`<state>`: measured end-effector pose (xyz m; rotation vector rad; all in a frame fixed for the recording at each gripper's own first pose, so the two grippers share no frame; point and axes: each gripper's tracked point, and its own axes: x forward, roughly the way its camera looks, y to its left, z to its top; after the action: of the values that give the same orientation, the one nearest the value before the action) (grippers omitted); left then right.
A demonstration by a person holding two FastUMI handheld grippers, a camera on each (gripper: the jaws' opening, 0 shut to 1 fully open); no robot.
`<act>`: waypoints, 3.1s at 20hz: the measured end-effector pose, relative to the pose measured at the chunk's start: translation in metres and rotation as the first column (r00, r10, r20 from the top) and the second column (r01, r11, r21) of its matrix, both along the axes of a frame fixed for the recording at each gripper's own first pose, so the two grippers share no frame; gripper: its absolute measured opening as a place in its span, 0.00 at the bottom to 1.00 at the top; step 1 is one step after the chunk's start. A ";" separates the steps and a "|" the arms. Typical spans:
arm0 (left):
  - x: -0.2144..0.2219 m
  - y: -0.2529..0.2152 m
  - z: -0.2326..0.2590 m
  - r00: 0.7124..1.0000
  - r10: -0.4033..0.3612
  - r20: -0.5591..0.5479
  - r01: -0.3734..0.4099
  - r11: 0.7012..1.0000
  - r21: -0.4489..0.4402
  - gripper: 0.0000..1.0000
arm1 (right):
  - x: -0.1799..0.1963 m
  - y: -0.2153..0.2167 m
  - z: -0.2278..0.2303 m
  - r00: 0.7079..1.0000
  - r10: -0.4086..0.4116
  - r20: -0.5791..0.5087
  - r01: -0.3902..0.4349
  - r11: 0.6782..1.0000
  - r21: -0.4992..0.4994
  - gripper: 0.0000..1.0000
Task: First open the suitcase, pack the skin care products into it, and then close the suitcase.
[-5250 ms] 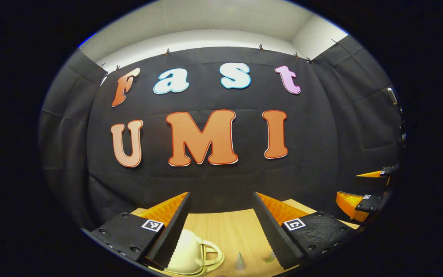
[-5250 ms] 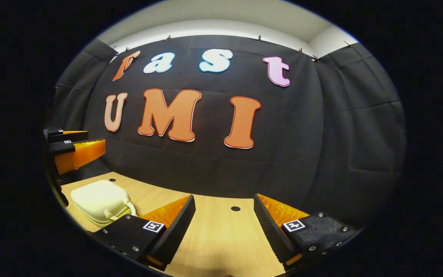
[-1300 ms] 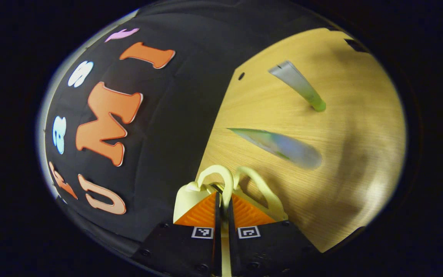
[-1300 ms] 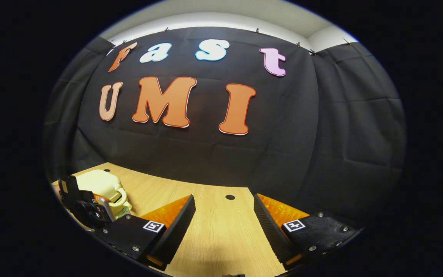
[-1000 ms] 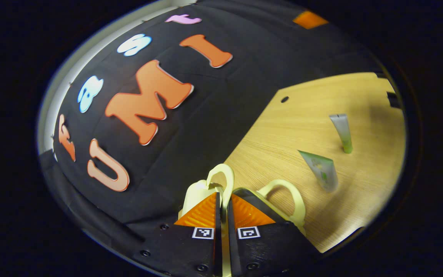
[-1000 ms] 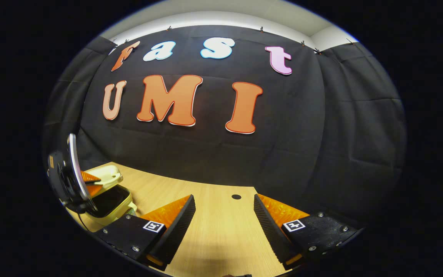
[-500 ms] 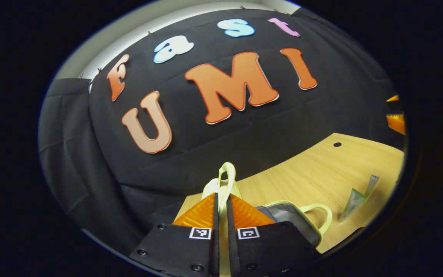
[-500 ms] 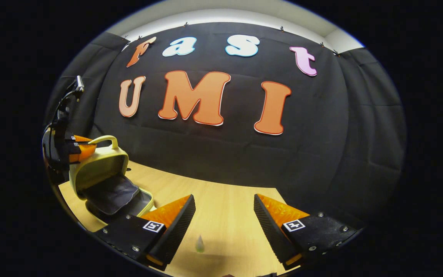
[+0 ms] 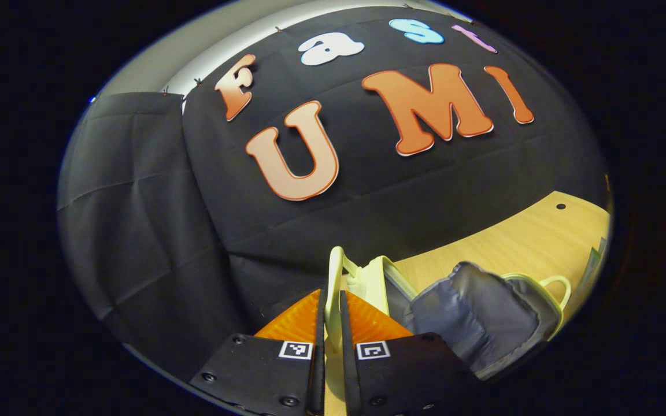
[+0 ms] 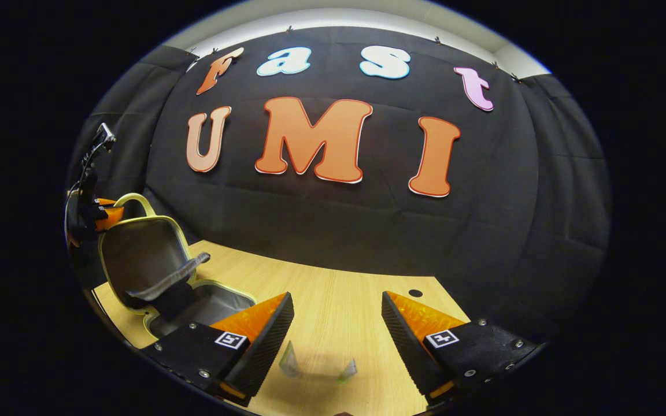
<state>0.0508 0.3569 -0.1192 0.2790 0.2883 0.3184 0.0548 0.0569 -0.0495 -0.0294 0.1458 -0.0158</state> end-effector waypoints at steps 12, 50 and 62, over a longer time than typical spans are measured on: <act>-0.003 0.046 -0.093 0.995 0.000 -0.097 -0.002 1.000 -0.018 0.02 | -0.006 0.032 -0.013 0.996 -0.054 -0.073 0.057 0.998 0.040 0.96; 0.004 -0.515 -0.166 0.829 -0.560 -0.021 0.512 0.772 -0.375 0.80 | -0.030 -0.072 -0.161 0.970 0.184 -0.158 -0.179 0.983 0.049 0.97; 0.007 -0.490 -0.143 0.851 -0.523 -0.051 0.448 0.772 -0.452 0.40 | -0.003 -0.052 -0.235 0.910 0.255 -0.326 -0.241 0.967 0.084 0.98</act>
<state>0.0575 -0.1334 -0.2623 -0.0608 0.4380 -0.2956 0.0516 0.0047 -0.2843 -0.0081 0.4826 0.2484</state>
